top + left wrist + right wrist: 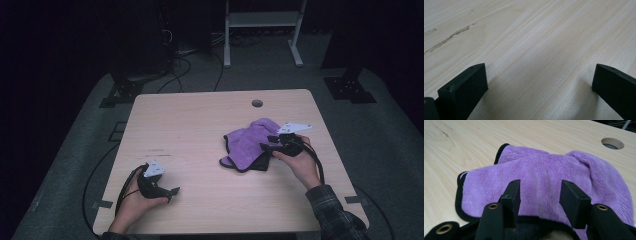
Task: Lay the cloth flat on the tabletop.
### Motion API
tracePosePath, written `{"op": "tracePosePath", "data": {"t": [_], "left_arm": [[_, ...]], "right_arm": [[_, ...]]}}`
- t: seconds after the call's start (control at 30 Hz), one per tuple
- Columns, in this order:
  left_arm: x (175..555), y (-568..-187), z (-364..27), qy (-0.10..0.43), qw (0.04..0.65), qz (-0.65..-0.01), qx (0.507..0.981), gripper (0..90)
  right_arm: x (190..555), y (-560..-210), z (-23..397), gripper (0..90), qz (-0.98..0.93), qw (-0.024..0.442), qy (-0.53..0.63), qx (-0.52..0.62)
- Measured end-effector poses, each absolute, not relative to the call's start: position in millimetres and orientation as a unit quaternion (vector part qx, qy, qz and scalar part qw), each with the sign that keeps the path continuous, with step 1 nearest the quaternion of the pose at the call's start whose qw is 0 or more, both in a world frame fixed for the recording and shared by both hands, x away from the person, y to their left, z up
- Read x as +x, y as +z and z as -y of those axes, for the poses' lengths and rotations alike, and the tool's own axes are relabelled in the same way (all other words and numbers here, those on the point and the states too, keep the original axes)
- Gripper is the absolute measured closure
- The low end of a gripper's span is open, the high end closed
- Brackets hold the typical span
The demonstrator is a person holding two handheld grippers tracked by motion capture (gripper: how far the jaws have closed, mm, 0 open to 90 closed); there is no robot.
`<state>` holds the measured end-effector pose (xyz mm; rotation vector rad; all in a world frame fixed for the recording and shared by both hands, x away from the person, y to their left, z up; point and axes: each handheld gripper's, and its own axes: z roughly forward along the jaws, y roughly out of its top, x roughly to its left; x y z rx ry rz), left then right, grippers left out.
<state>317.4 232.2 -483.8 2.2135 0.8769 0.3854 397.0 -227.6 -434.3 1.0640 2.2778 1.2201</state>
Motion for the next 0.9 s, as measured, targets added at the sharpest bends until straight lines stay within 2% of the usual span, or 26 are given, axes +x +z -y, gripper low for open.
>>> {"op": "tracePosePath", "data": {"t": [0.17,0.37,0.4,0.47,0.57,0.9], "left_arm": [[317.4,-483.8,-232.2,0.149,0.357,-0.34,0.857,0.0],[317.4,-483.8,-232.2,0.149,0.357,-0.34,0.857,0.0],[317.4,-483.9,-232.2,0.149,0.357,-0.34,0.857,0.0],[317.3,-483.9,-232.2,0.149,0.357,-0.34,0.857,0.0],[317.3,-483.9,-232.2,0.149,0.357,-0.34,0.857,0.0],[317.0,-483.8,-232.3,0.15,0.357,-0.34,0.857,0.0]], "right_arm": [[405.1,-438.1,221.1,52.4,-0.808,0.171,0.42,0.377],[414.5,-448.5,213.9,59.7,-0.817,0.167,0.405,0.376],[415.7,-452.6,211.2,69.4,-0.823,0.163,0.396,0.375],[415.1,-453.3,210.7,80.1,-0.828,0.16,0.388,0.372],[413.1,-448.3,215.1,84.8,-0.822,0.158,0.397,0.377],[390.2,-422.7,240.8,85.6,-0.807,0.161,0.421,0.38]]}}
